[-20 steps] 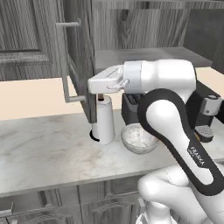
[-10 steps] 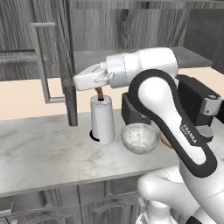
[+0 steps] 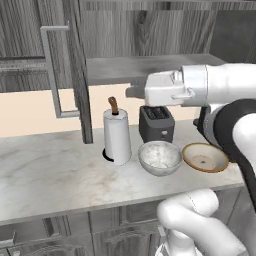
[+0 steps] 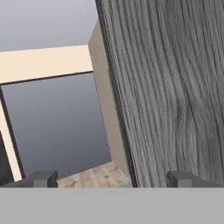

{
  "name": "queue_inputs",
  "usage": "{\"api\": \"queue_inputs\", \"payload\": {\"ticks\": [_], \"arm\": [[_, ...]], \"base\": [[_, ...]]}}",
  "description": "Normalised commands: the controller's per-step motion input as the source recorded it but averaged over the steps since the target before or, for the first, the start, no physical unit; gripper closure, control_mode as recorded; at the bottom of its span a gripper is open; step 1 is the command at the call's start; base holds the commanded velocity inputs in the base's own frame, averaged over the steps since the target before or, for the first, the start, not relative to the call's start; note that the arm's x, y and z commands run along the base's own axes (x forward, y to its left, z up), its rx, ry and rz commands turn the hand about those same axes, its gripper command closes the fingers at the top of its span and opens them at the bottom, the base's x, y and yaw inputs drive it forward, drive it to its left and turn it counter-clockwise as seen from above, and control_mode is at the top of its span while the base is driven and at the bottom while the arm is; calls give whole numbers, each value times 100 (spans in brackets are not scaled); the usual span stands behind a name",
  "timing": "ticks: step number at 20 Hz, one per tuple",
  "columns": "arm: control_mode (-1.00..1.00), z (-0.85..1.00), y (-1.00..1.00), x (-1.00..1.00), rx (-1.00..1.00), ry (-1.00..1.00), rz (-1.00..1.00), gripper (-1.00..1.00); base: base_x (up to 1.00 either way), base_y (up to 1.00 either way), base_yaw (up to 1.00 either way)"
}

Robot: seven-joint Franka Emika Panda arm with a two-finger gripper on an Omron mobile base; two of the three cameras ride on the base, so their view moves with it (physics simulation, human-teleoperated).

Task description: Open the cabinet. Pick the bowls from the counter and place them in the cabinet. Then close the cabinet.

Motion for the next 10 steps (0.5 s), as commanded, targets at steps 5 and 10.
{"api": "queue_inputs", "payload": {"ticks": [5,10], "arm": [[-100,31,-95,-48,4,21,-26,-100],[-100,22,-98,-36,0,42,-43,-100]], "base": [[0,0,0],[0,0,0]]}}
